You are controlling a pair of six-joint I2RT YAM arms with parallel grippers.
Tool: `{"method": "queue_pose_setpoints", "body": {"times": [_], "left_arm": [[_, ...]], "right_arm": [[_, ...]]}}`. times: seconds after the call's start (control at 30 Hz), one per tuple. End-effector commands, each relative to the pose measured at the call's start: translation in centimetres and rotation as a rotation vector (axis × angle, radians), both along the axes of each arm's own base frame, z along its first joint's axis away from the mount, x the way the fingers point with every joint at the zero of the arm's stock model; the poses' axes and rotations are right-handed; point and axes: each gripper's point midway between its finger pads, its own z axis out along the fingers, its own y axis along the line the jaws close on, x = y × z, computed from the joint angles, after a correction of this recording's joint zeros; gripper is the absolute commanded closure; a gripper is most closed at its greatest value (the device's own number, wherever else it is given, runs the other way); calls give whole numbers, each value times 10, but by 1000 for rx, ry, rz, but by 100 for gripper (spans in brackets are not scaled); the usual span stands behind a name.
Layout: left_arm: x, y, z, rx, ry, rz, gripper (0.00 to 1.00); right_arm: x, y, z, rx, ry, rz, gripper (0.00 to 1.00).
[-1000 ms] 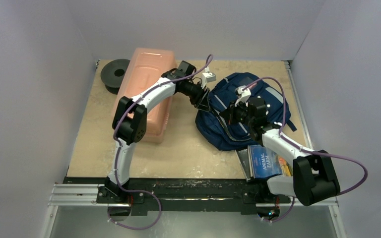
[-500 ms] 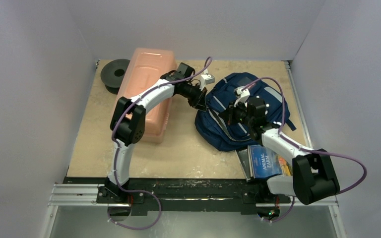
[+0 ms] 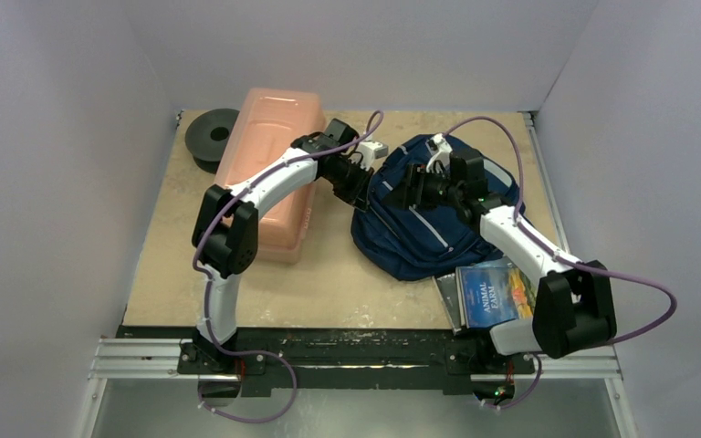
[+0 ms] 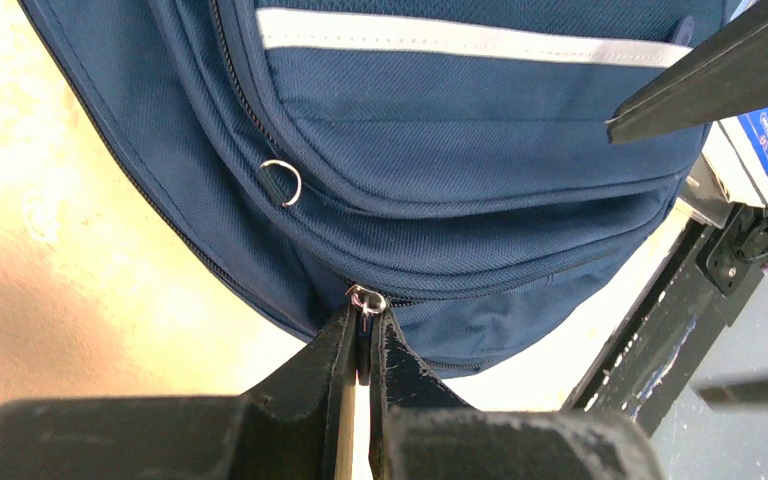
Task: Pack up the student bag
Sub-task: Zip the student bag at the center of the board.
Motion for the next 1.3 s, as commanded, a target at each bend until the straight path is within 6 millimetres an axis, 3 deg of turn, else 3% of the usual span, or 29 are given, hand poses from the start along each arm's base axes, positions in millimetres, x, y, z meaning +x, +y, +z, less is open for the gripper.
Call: {"method": "queue_pose_setpoints", "body": {"times": [0.0, 0.17, 0.23, 0.3, 0.43, 0.6, 0.67, 0.77, 0.93, 1.07, 1.17, 1.23, 1.27], "left_arm": [[-8, -2, 43, -48, 0, -15, 100], [-36, -23, 65, -194, 169, -107, 100], [-40, -19, 60, -167, 188, -80, 100], [-34, -9, 49, -110, 141, -15, 95], [-19, 0, 32, -51, 71, 68, 91], [-14, -9, 22, -67, 119, 89, 96], [-16, -13, 22, -90, 139, 98, 98], [-21, -14, 21, -95, 151, 99, 99], [-29, -6, 15, 32, 154, 94, 100], [-60, -21, 23, 67, 221, 5, 100], [-64, -20, 17, 84, 240, -1, 100], [-64, -24, 19, 23, 280, -11, 100], [-59, -22, 18, 21, 272, -1, 100]], "right_arm": [[5, 16, 24, 124, 59, 9, 26], [28, 19, 9, 105, 37, -12, 25], [40, 18, 1, 98, 56, -48, 28], [56, 14, -1, 108, 102, -157, 33], [75, 10, -4, 76, 190, -333, 32], [83, 17, -31, 31, 233, -441, 28], [86, 23, -39, 72, 229, -474, 37], [97, 32, -52, 137, 207, -521, 70], [124, 29, -76, 212, 174, -688, 88], [146, 29, -92, 262, 148, -761, 91], [160, 37, -85, 247, 105, -720, 91], [159, 48, -79, 194, 93, -597, 85], [155, 43, -73, 134, 92, -563, 73]]}}
